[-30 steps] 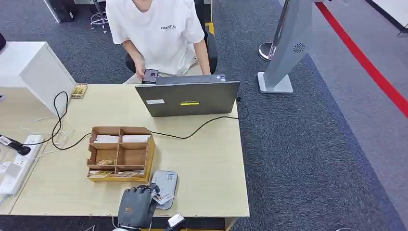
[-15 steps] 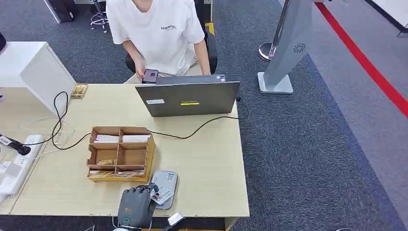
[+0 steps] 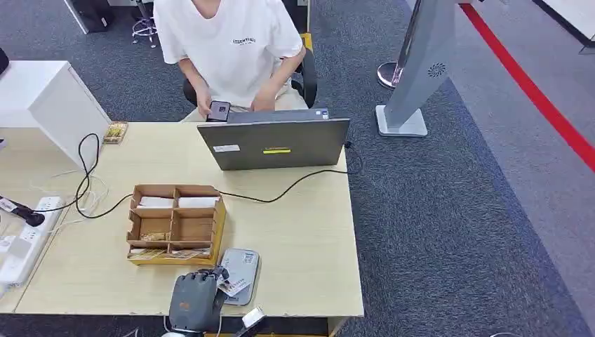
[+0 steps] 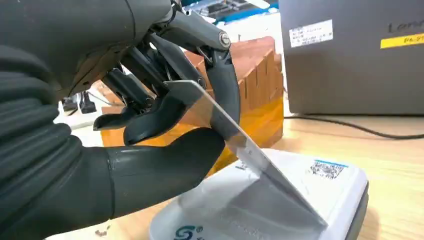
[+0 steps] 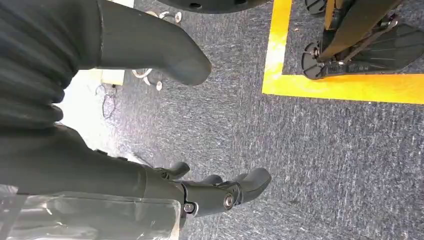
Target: Pass the card to the sensor for recognition and then transmit it.
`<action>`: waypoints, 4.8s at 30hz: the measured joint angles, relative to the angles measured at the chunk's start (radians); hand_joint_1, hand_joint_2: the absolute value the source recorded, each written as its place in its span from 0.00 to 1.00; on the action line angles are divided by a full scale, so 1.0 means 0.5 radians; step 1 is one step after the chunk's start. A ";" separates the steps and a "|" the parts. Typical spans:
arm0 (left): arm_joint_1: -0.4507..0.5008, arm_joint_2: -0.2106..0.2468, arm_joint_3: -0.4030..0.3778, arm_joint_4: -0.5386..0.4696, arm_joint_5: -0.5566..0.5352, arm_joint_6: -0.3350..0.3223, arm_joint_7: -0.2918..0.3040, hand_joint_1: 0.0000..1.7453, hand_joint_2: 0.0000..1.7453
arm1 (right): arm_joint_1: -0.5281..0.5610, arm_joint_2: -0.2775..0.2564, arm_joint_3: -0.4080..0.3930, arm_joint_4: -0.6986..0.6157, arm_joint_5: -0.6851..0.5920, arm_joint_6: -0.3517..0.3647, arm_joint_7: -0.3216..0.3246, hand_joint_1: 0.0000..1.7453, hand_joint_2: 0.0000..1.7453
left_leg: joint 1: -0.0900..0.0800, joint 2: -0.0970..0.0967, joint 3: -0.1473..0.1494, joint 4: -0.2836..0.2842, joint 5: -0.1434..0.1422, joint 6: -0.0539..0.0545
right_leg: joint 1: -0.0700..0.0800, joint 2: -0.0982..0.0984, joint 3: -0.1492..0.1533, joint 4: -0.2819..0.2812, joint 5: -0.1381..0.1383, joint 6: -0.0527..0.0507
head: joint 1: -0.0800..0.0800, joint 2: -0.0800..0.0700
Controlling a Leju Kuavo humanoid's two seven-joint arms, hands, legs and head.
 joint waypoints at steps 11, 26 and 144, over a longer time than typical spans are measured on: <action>0.009 -0.018 0.133 -0.832 -0.275 0.032 -0.339 1.00 1.00 | -0.003 0.024 0.000 0.001 0.102 0.040 -0.055 0.00 1.00 | 0.000 0.000 0.000 0.000 0.000 0.000 | 0.000 0.000 0.000 0.000 0.000 0.000 | 0.000 0.000; -0.151 0.024 0.261 -1.180 -0.288 0.031 -0.431 1.00 1.00 | -0.017 0.056 0.037 0.002 0.205 0.060 -0.047 0.00 1.00 | 0.001 -0.001 0.000 0.000 0.000 0.000 | 0.000 0.000 0.000 0.000 0.000 0.000 | 0.000 0.000; 0.226 0.556 0.179 -0.716 -0.195 -0.592 0.185 0.00 1.00 | 0.035 0.047 0.047 0.001 0.275 -0.063 0.093 0.00 1.00 | 0.005 0.009 -0.007 -0.002 0.004 -0.007 | 0.004 0.009 -0.010 0.000 0.006 -0.005 | -0.005 0.000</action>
